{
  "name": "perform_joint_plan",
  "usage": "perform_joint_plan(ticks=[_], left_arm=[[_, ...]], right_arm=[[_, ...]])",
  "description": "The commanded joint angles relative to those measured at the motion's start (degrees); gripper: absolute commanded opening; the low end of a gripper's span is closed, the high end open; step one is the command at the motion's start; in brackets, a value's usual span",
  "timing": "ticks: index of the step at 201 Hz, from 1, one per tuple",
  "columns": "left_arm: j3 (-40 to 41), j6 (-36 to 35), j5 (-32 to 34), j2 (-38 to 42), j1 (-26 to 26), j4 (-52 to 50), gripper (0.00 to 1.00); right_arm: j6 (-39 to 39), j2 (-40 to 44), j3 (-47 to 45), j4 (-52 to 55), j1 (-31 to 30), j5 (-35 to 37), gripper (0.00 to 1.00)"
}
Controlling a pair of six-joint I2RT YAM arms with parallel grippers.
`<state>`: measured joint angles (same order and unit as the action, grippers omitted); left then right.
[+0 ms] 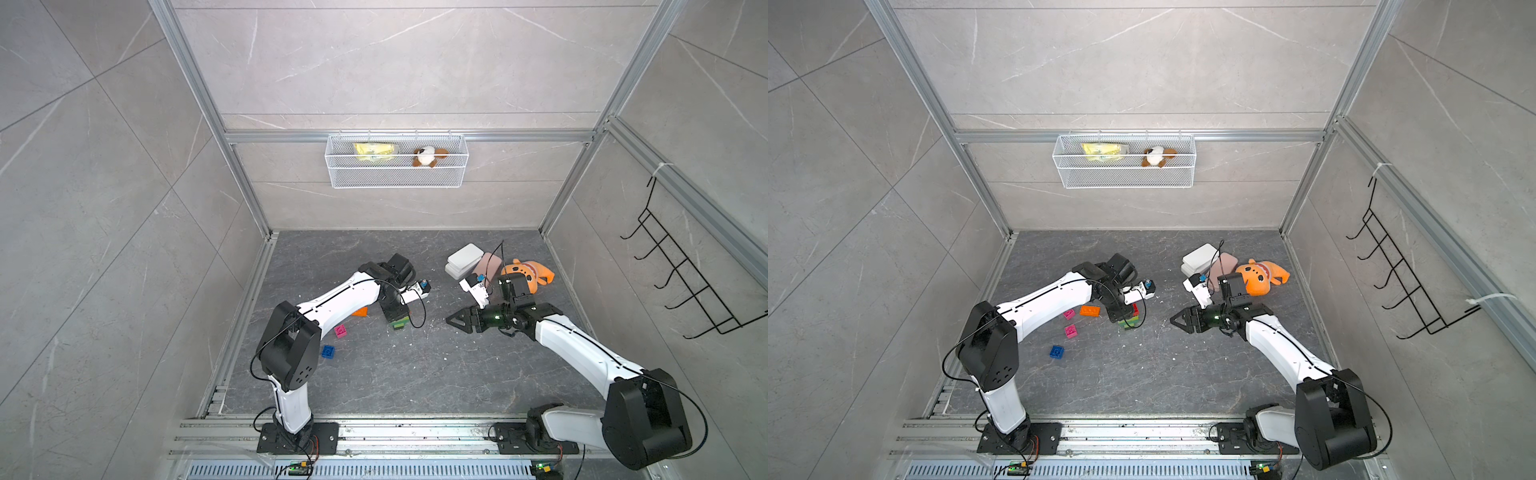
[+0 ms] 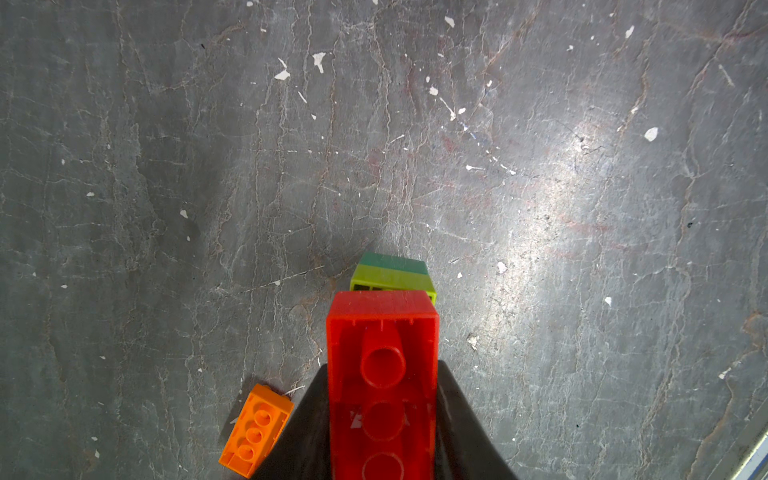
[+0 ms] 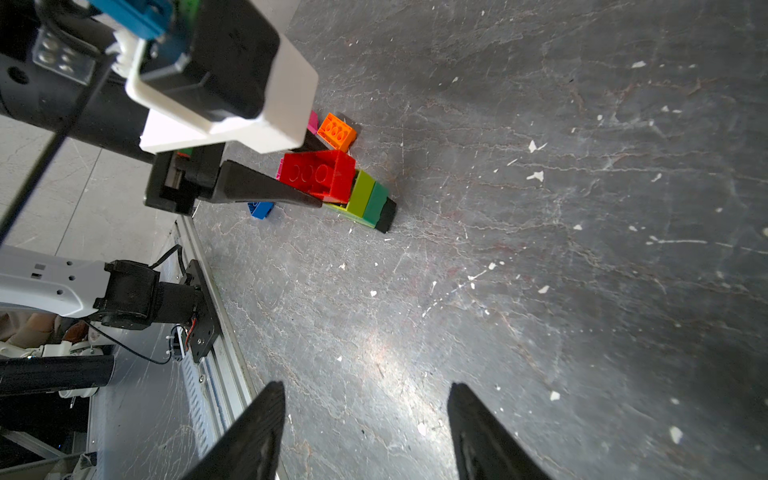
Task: Assemble a carrot with lego
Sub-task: Assemble the lego brick with the lego brick.
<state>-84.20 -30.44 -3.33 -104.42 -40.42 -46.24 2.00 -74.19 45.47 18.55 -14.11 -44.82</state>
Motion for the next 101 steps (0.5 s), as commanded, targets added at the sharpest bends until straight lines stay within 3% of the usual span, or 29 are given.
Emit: perform_joint_plan(ticks=[1,59,101], left_arm=[[0.61,-0.71,-0.54,-1.06,0.6,-0.31,0.2],[1.44,-4.0,-2.78,-1.46,1.94,0.12,0.22],[2.32,-2.14,-2.28,-2.19,2.02,0.48,0.23]], right_arm=[[0.43,-0.25,0.01,0.66,0.09,0.15,0.65],[0.48,-0.6,0.13,0.62,0.08,0.17,0.65],[0.21,-0.44,0.19,1.16,0.05,0.76,0.65]])
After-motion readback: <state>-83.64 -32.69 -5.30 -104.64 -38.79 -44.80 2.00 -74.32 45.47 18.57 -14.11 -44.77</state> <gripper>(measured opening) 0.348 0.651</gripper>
